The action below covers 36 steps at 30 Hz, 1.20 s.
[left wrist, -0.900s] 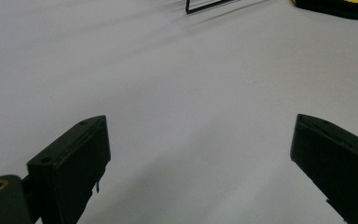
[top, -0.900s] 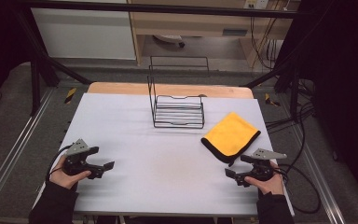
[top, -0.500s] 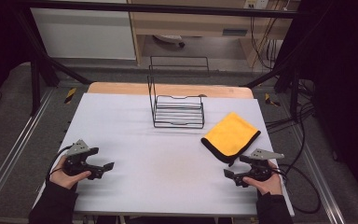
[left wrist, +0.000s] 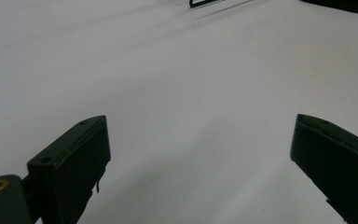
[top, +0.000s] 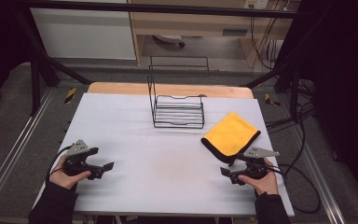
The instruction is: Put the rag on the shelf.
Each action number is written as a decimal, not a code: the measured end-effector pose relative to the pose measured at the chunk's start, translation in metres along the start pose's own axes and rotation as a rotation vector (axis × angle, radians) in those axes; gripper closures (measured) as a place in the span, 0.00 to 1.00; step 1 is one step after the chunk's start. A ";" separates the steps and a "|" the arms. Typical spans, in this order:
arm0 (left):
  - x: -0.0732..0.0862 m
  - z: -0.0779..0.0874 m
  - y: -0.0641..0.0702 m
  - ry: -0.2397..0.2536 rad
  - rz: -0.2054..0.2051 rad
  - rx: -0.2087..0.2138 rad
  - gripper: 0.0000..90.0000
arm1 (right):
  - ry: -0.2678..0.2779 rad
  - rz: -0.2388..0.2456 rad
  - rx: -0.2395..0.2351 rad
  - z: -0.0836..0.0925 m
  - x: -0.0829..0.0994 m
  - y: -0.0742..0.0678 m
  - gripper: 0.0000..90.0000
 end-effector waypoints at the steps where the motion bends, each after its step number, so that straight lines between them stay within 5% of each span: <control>1: 0.000 0.000 0.000 0.000 0.001 -0.001 0.05 | 0.001 -0.003 0.005 -0.001 -0.002 -0.001 0.05; 21: 0.001 -0.002 -0.001 -0.006 0.004 -0.007 0.06 | -0.047 0.042 0.058 -0.057 -0.056 0.003 0.19; 36: 0.002 -0.002 -0.002 -0.007 0.007 -0.005 0.06 | -0.114 0.093 0.105 -0.101 -0.065 0.017 0.50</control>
Point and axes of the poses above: each handheld gripper's, and its own axes: z roughly backward along the jaws, x roughly out of its underside, y roughly to its right, the point moved 4 cm from there along -z, roughly forward along the jaws
